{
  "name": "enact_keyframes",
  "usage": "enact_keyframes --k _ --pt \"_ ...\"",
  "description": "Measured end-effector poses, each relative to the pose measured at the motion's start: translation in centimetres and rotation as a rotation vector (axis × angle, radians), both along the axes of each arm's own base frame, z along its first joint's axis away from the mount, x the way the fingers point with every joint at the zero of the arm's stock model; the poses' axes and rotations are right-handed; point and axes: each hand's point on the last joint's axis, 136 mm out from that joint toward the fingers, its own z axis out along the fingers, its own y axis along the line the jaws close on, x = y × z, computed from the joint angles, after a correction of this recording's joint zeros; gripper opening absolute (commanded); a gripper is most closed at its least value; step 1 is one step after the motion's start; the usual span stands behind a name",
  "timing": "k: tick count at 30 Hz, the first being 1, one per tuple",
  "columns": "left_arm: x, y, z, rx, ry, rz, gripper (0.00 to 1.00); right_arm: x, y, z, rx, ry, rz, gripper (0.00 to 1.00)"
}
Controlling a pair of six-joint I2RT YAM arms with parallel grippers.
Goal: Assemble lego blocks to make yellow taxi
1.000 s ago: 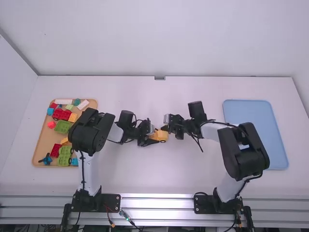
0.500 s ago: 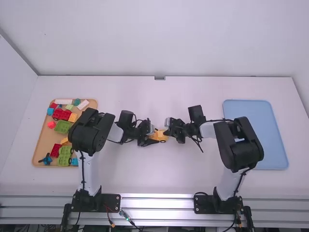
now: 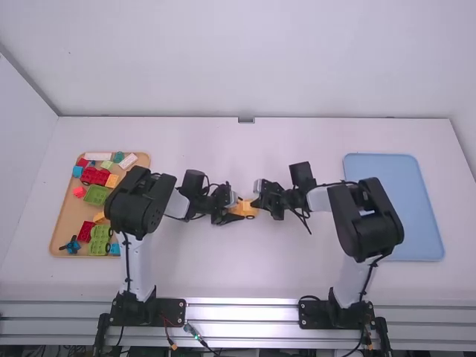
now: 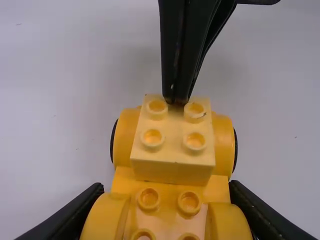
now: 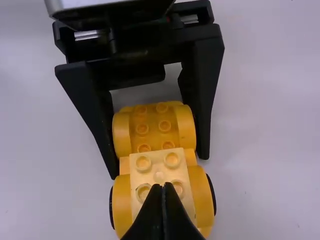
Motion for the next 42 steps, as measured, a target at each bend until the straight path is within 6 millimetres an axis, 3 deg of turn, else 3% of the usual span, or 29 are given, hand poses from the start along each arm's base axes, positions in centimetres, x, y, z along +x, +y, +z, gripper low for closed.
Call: enact_keyframes --k 16,21,22,23,26,27,28,38,42 --pt "0.2 0.2 0.0 0.002 0.001 0.009 0.61 0.5 0.7 1.2 0.026 -0.048 0.017 0.0" --pt "0.2 0.2 0.0 0.002 0.006 0.008 0.62 0.9 1.1 3.8 0.046 -0.112 0.024 0.56" --pt "0.2 0.1 0.0 0.001 0.008 0.007 0.63 1.2 1.2 4.8 0.053 -0.136 0.024 0.94" --pt "0.2 0.1 0.0 0.001 0.009 0.007 0.63 1.4 1.2 5.4 0.056 -0.154 0.023 0.99" --pt "0.1 0.1 0.0 0.0 0.013 0.005 0.7 1.9 1.2 6.3 0.051 -0.176 0.002 0.99" --pt "0.0 0.1 0.0 -0.003 0.016 0.002 0.79 2.0 1.1 6.4 0.043 -0.171 -0.014 0.99" --pt "-0.1 0.1 0.1 -0.005 0.014 -0.003 0.98 2.2 1.0 6.3 0.035 -0.161 -0.03 0.99" --pt "-0.2 0.1 0.2 0.006 0.032 0.003 0.99 2.6 0.5 5.8 0.001 -0.116 -0.09 0.99" --pt "-0.5 1.0 0.4 0.084 0.087 0.056 0.99 2.8 0.4 5.7 -0.006 -0.111 -0.101 0.99"
